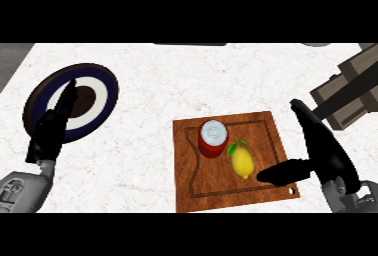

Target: Pick the lemon from the cutting board and place it in the tiered basket

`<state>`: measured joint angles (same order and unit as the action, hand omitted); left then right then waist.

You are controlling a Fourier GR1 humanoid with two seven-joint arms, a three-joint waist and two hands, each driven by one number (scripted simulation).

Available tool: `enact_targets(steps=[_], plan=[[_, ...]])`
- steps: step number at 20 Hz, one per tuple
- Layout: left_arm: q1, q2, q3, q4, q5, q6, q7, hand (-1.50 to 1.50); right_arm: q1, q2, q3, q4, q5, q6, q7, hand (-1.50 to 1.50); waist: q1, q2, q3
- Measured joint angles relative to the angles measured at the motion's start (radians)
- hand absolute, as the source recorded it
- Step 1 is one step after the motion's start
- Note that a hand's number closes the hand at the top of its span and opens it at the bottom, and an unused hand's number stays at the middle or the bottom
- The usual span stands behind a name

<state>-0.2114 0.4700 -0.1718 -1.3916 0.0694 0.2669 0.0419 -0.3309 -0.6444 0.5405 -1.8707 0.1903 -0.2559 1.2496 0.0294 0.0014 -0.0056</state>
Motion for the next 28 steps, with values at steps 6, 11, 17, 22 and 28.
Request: enact_targets(steps=[6,11,17,22,28], plan=[[0.019,-0.006,0.007,-0.001,-0.008,0.002,-0.006,0.00,-0.035,0.079,0.043,0.083,0.038,0.029,0.000,-1.50,-0.016,-0.004,0.001],[0.037,-0.014,0.010,-0.016,-0.018,0.010,0.000,0.00,-0.050,0.130,0.080,0.130,0.101,0.049,0.000,-1.50,-0.024,-0.007,0.001],[0.042,-0.015,0.021,-0.019,-0.015,0.001,0.005,0.00,-0.080,0.176,0.083,0.184,0.166,0.091,0.000,-1.50,-0.033,-0.009,0.001],[0.060,-0.010,0.035,-0.016,-0.017,-0.007,-0.011,0.00,-0.080,0.238,0.079,0.223,0.224,0.124,-0.001,-1.50,-0.036,-0.009,0.001],[0.058,-0.008,0.043,-0.028,-0.025,-0.010,0.000,0.00,-0.052,0.327,0.061,0.264,0.296,0.161,-0.003,-1.50,-0.039,-0.009,0.002]])
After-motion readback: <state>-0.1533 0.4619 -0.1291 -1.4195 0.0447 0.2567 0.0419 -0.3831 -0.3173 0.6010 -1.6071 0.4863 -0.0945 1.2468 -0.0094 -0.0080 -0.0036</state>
